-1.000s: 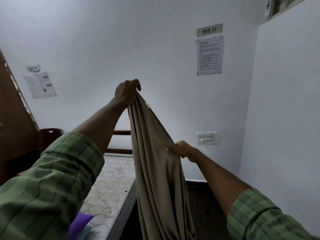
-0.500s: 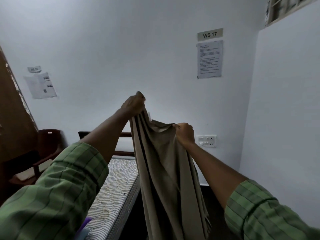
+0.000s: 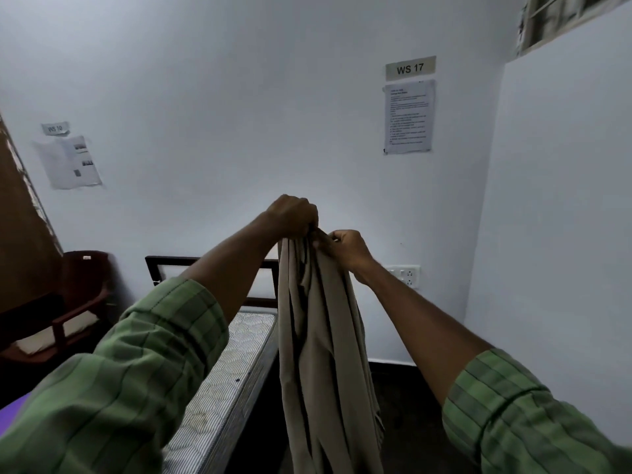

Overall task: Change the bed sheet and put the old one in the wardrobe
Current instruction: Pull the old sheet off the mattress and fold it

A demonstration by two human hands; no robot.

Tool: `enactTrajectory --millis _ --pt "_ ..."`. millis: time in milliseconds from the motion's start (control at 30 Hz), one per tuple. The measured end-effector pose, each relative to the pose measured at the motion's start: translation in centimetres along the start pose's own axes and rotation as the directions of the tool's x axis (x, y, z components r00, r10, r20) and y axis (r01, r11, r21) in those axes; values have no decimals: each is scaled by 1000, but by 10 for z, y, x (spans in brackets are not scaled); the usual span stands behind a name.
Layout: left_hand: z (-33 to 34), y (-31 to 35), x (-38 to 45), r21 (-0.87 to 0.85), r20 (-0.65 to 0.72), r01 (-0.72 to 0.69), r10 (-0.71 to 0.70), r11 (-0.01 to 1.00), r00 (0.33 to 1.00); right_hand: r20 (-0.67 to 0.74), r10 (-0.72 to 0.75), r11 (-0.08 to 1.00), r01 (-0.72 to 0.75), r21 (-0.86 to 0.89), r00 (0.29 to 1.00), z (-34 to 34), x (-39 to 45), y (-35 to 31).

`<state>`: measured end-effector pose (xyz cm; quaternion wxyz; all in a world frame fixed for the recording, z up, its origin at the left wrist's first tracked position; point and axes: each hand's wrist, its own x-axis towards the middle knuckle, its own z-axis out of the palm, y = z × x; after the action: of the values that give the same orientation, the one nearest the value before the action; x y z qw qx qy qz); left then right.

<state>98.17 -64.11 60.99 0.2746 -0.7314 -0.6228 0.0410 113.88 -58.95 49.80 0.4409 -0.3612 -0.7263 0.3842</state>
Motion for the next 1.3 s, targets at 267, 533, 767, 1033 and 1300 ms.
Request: enactTrajectory --millis 267,533,767,1033,1300 --pt "0 -39 -9 -52 -156 386 -389 921 908 367 627 740 -376 -558 687 -28 -31 75" --pt "10 -39 -10 -35 -111 411 -412 911 904 250 398 907 -337 -253 883 -22 -22 59" --pt "24 -40 -16 -155 -205 362 -388 919 899 410 358 931 -351 -95 839 -23 -27 43" --pt "10 -32 -5 -163 -311 264 -303 951 901 61 -110 973 120 -199 992 7 -21 59" --pt "10 -24 -1 -126 -287 229 -257 965 923 30 -127 987 129 -92 991 30 -5 20"
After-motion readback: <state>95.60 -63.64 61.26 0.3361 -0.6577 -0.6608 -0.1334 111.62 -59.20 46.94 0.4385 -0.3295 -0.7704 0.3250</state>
